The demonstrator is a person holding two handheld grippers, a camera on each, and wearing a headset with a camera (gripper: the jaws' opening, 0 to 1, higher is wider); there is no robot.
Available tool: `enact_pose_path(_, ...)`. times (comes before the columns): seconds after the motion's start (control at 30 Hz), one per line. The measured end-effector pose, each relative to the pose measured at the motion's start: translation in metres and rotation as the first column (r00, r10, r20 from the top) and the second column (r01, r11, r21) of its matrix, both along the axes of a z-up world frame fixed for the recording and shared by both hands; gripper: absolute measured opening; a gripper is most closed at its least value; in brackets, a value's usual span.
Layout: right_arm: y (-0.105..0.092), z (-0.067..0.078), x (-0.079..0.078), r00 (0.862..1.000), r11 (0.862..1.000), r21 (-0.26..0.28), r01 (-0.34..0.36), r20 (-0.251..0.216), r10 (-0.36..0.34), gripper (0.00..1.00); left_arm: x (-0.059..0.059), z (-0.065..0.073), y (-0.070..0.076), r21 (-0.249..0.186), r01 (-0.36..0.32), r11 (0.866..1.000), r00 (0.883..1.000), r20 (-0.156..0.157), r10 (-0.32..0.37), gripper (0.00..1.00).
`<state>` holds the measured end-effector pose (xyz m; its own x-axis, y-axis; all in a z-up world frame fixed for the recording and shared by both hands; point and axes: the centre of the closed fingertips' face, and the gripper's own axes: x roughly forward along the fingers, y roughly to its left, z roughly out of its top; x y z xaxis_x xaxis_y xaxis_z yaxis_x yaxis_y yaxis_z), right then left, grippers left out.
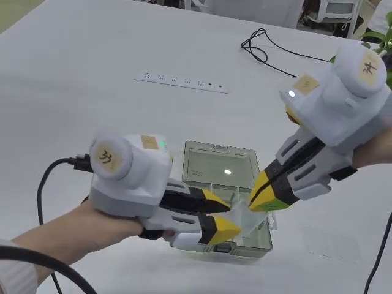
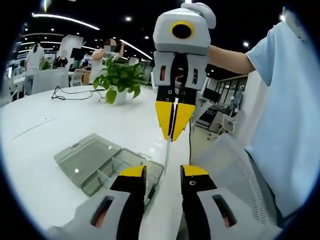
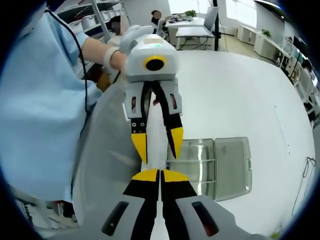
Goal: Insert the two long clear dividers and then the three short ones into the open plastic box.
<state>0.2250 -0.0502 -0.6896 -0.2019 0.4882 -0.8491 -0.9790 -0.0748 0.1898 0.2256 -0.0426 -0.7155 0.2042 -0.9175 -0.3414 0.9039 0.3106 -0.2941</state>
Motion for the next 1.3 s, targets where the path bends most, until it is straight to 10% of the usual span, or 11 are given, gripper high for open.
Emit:
enact_pose_path(0.67, 0.037, -0.027, 0.044, 0.996, 0.999, -0.022, 0.035, 0.082, -0.033, 0.02, 0.022, -0.041, 0.072, 0.152, -0.310, 0.939, 0.949, -0.018, 0.316, 1.00)
enact_pose_path(1.3, 0.047, -0.052, 0.048, 0.997, 0.999, -0.043, 0.017, 0.081, -0.013, 0.02, 0.016, -0.051, 0.085, 0.159, -0.328, 0.931, 0.938, -0.059, 0.341, 0.99)
